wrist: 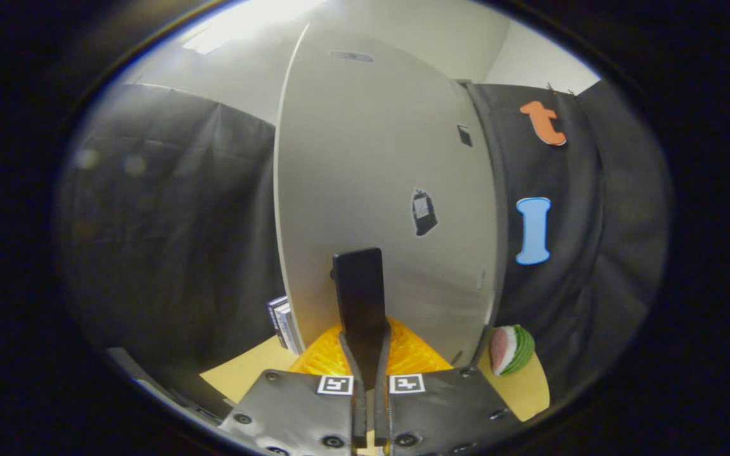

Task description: Open the shoe cabinet door, grab the shoes and put them into the shoe cabinet, then close the shoe cabinet door.

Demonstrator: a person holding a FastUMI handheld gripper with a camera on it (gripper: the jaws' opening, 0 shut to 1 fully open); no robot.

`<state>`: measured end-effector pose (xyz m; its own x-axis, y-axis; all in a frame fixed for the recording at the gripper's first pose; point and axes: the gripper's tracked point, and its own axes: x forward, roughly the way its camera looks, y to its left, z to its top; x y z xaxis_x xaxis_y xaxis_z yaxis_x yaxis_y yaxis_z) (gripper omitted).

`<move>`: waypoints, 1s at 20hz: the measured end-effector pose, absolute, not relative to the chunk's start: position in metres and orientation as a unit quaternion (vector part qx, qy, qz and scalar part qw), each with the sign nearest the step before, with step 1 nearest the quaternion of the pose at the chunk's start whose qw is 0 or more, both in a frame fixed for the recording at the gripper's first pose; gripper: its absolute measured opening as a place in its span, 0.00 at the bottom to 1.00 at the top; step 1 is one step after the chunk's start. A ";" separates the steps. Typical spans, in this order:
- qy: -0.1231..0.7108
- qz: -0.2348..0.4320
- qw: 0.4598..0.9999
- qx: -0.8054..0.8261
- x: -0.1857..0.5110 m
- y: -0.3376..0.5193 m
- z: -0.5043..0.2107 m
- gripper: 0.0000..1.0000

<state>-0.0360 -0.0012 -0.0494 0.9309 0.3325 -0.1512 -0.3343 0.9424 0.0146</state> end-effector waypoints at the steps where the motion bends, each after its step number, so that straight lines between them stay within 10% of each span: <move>1: 0.076 0.161 0.984 -0.010 -0.040 -0.012 -0.048 0.06; 20: 0.077 0.032 0.996 0.017 -0.047 -0.176 -0.034 0.03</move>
